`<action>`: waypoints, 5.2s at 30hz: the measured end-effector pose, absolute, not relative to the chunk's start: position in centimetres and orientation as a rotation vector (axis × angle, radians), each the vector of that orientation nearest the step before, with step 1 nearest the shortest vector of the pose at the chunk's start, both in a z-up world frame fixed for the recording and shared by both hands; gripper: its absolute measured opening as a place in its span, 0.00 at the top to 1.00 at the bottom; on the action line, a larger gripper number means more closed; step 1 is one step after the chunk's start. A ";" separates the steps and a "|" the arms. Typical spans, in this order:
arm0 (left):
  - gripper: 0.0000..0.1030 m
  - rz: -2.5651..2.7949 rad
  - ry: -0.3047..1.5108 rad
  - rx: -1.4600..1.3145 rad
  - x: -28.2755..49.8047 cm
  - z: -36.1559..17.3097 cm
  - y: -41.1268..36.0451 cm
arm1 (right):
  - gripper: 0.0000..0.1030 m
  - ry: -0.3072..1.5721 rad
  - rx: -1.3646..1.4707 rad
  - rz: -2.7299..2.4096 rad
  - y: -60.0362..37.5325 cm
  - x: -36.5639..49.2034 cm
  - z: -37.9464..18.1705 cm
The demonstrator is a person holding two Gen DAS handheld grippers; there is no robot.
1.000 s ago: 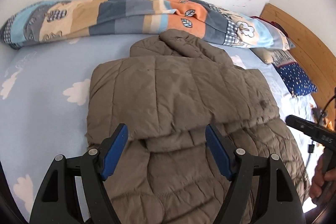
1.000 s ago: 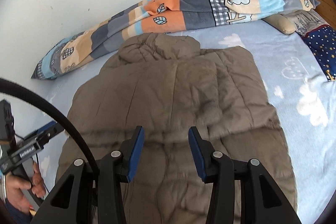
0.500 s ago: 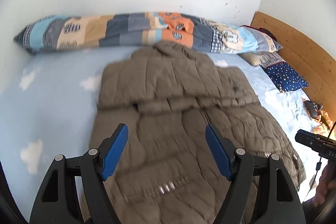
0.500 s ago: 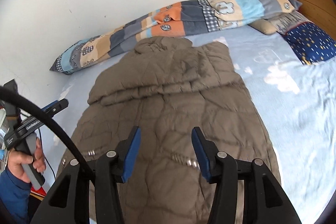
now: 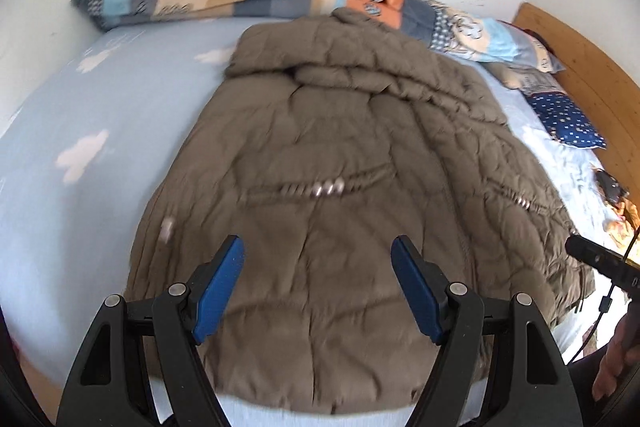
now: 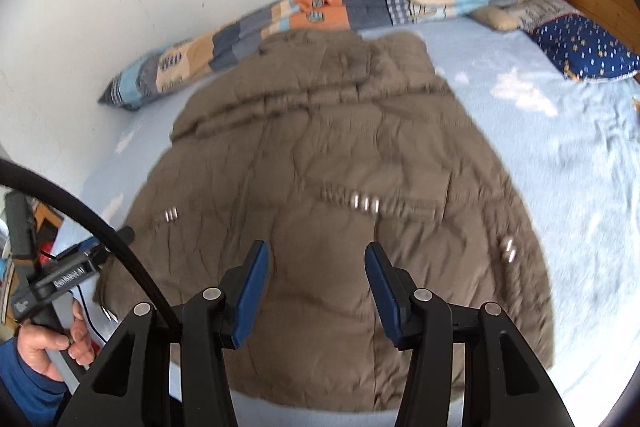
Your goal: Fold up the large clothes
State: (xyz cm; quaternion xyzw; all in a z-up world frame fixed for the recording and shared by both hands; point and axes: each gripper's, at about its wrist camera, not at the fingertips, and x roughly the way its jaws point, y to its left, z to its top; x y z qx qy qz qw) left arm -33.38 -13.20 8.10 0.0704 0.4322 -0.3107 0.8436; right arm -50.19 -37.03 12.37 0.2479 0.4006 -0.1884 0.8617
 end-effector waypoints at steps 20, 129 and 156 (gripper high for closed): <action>0.25 -0.557 1.027 0.145 -34.9 4.0 -9.4 | 0.44 0.933 0.570 -0.554 -36.2 -56.0 9.1; 0.76 -0.531 0.806 0.079 -31.9 3.0 -6.2 | 0.81 0.668 0.928 -0.587 -43.1 -59.2 6.4; 0.76 -0.482 0.758 0.257 -32.7 2.4 -8.3 | 0.83 0.705 0.914 -0.602 -43.2 -59.2 5.3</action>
